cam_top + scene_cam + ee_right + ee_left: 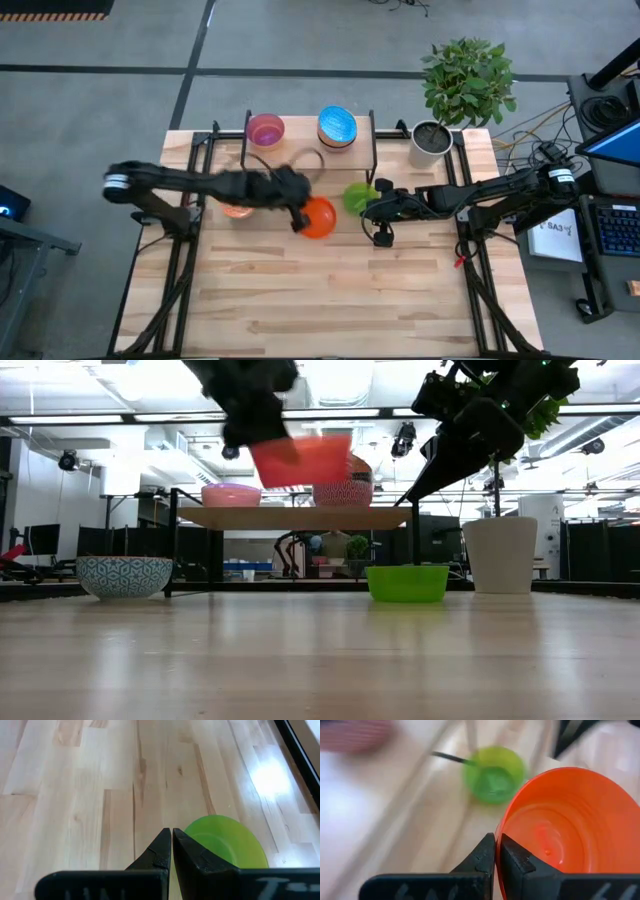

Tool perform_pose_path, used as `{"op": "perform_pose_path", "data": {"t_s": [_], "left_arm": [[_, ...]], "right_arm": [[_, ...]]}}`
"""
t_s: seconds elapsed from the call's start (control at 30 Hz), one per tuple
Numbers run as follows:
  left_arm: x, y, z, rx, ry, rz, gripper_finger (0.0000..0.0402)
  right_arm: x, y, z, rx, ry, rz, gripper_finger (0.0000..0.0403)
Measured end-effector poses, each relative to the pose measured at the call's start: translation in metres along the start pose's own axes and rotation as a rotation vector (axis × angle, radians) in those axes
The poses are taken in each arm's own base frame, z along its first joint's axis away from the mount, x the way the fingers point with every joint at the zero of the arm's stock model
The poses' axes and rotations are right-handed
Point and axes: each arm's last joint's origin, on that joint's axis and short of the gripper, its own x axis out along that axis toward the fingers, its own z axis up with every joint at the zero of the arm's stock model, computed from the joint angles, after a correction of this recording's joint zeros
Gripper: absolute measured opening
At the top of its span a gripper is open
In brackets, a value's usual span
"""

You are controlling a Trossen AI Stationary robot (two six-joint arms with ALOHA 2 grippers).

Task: Place and stack bowls onto a shelf
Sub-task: Stack the orange bowl on top of the violet bowl on the shelf

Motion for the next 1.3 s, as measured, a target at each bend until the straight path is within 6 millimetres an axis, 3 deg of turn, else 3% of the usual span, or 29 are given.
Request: {"op": "perform_pose_path", "data": {"t_s": [0.4,0.57,0.67,0.83,1.03,1.3], "left_arm": [[-0.095,0.136,0.003,-0.313,-0.138,0.368,0.0000],[-0.118,0.181,-0.005,-0.446,-0.170,0.505,0.0000],[-0.118,0.200,-0.009,-0.489,-0.149,0.470,0.0000],[-0.100,0.217,-0.012,-0.497,-0.082,0.427,0.0000],[-0.084,0.227,-0.005,-0.482,-0.033,0.427,0.0000],[-0.081,0.235,0.011,-0.476,-0.001,0.432,0.0000]], "right_arm": [[0.000,0.000,0.000,0.001,-0.001,0.000,0.0009],[0.000,0.000,0.000,0.008,-0.001,0.000,0.0009],[0.000,0.000,0.000,0.008,-0.001,-0.001,0.0009],[0.000,0.000,0.000,0.008,-0.001,0.000,0.0009],[0.000,0.000,0.000,0.008,0.000,0.000,0.0009],[0.000,0.000,-0.001,0.007,0.006,0.000,0.0009]]}}
